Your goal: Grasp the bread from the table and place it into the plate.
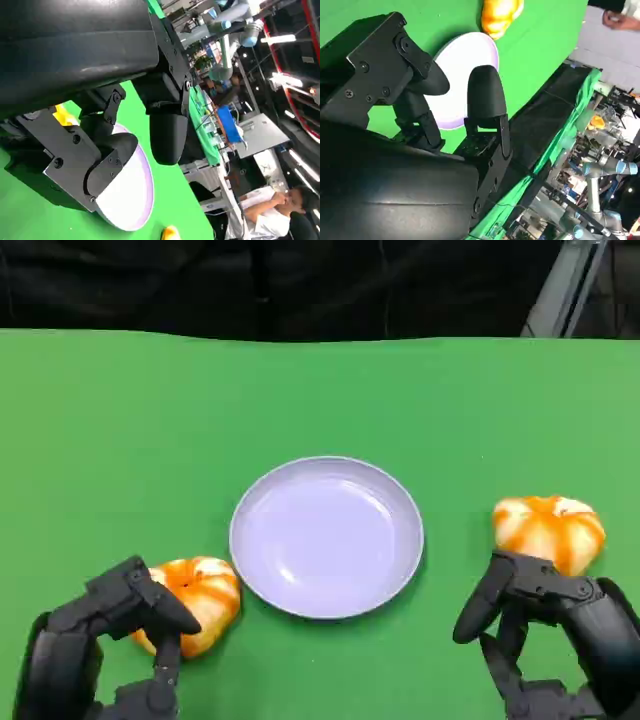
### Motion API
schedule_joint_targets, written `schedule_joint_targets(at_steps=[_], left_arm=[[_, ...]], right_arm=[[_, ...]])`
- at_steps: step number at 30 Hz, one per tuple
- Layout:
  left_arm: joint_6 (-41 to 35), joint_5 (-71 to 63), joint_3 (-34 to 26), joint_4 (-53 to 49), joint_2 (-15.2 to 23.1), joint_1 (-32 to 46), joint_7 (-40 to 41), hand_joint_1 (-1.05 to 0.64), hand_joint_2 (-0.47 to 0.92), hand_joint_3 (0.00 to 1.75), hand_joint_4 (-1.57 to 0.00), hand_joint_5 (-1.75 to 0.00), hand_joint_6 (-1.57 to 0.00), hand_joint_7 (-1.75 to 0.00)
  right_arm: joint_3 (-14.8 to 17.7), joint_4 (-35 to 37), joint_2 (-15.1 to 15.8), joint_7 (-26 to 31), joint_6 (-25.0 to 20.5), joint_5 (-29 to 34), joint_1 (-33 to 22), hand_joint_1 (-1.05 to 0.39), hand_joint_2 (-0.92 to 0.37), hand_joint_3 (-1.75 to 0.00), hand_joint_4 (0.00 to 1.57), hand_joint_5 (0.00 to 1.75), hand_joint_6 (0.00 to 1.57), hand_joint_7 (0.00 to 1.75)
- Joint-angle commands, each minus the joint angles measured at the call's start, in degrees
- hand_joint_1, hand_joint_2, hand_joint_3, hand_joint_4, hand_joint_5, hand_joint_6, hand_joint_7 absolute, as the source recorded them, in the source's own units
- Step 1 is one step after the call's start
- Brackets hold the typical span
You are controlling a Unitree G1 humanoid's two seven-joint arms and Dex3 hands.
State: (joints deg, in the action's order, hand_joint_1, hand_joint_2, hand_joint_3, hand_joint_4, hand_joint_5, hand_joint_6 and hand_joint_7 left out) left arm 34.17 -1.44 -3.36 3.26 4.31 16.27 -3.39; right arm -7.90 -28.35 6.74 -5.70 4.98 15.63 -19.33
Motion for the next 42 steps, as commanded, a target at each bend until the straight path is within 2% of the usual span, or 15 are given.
schedule_joint_targets(at_steps=[1,15,19,21,22,23,25,26,27,28,30,34,38,42], left_arm=[[0.28,0.26,-0.53,0.24,0.79,0.04,-0.23,0.04,0.37,1.40,-0.80,-1.66,-0.77,-1.48],[-0.67,0.19,-0.49,1.00,0.56,0.36,-0.01,0.06,0.37,1.40,-0.80,-1.65,-0.77,-1.47],[-1.22,-0.14,-0.61,1.16,0.21,0.43,0.48,0.04,0.40,1.36,-0.80,-1.61,-0.77,-1.44],[-1.45,-0.23,-0.60,1.29,0.15,0.50,0.54,0.06,0.45,1.30,-0.82,-1.50,-0.78,-1.32],[-1.68,-0.45,-0.60,1.47,0.12,0.57,0.65,0.03,0.46,1.23,-0.80,-1.35,-0.78,-1.14],[-2.34,-0.80,-0.57,2.02,0.07,0.74,0.80,0.03,0.47,1.20,-0.80,-1.29,-0.79,-1.06],[-3.23,-1.13,-0.55,2.75,-0.01,0.96,0.89,0.01,0.57,0.94,-0.72,-1.12,-0.76,-0.81],[-3.82,-3.11,-0.75,3.09,0.36,0.94,1.42,0.01,0.59,0.89,-0.72,-1.10,-0.76,-0.76],[-4.56,-4.73,-0.91,3.42,0.63,0.93,1.88,-0.09,0.68,0.66,-0.65,-0.98,-0.70,-0.63],[-5.64,-6.71,-1.09,3.90,0.78,0.99,2.57,-0.19,0.81,0.34,-0.61,-0.87,-0.70,-0.45],[-7.34,-9.35,-1.28,4.68,0.81,1.14,3.52,-0.28,0.89,0.13,-0.58,-0.82,-0.70,-0.30],[-12.56,-14.05,-1.09,7.73,1.38,2.10,3.73,-0.44,0.92,0.03,-0.45,-0.74,-0.60,-0.15],[-16.63,-20.52,-0.47,10.00,2.75,2.16,4.30,-0.49,0.92,0.01,-0.32,-0.63,-0.47,-0.04],[-20.71,-28.94,0.89,11.55,4.74,1.23,4.69,-0.55,0.92,0.01,-0.28,-0.58,-0.40,0.00]], right_arm=[[0.12,-0.79,0.61,-0.11,-0.12,-0.25,-0.09,0.09,-0.31,-1.38,0.82,1.66,0.77,1.36],[0.13,-0.70,0.64,-0.15,0.01,-0.46,-0.01,0.08,-0.31,-1.39,0.82,1.67,0.77,1.36],[0.08,-0.74,0.64,-0.04,-0.11,-0.07,0.05,0.08,-0.31,-1.38,0.82,1.66,0.77,1.36],[0.09,-0.66,0.55,0.07,-0.06,0.00,0.02,0.07,-0.31,-1.38,0.82,1.66,0.77,1.36],[0.10,-0.65,0.52,0.13,-0.03,0.04,0.00,0.07,-0.31,-1.38,0.83,1.66,0.77,1.36],[0.11,-0.74,0.53,0.12,-0.04,0.06,-0.03,0.07,-0.30,-1.38,0.83,1.66,0.77,1.36],[0.13,-0.85,0.55,0.08,-0.07,0.08,-0.05,0.08,-0.31,-1.38,0.84,1.68,0.77,1.36],[0.19,-0.73,0.57,0.07,0.09,-0.03,-0.04,0.08,-0.31,-1.38,0.84,1.68,0.77,1.36],[0.24,-0.61,0.58,0.08,0.25,-0.15,-0.05,0.08,-0.31,-1.38,0.83,1.68,0.77,1.36],[0.26,-0.59,0.55,0.09,0.26,-0.22,-0.09,0.08,-0.31,-1.38,0.83,1.68,0.77,1.36],[0.27,-0.65,0.48,0.12,0.16,-0.27,-0.14,0.08,-0.31,-1.39,0.82,1.67,0.77,1.36],[0.11,-1.19,0.43,0.11,0.00,-0.10,-0.37,0.08,-0.30,-1.40,0.82,1.67,0.77,1.36],[0.03,-1.33,0.38,0.12,-0.13,-0.04,-0.44,0.07,-0.30,-1.39,0.82,1.66,0.77,1.36],[-0.06,-1.55,0.34,0.13,-0.33,0.13,-0.48,0.07,-0.31,-1.39,0.81,1.66,0.77,1.36]])
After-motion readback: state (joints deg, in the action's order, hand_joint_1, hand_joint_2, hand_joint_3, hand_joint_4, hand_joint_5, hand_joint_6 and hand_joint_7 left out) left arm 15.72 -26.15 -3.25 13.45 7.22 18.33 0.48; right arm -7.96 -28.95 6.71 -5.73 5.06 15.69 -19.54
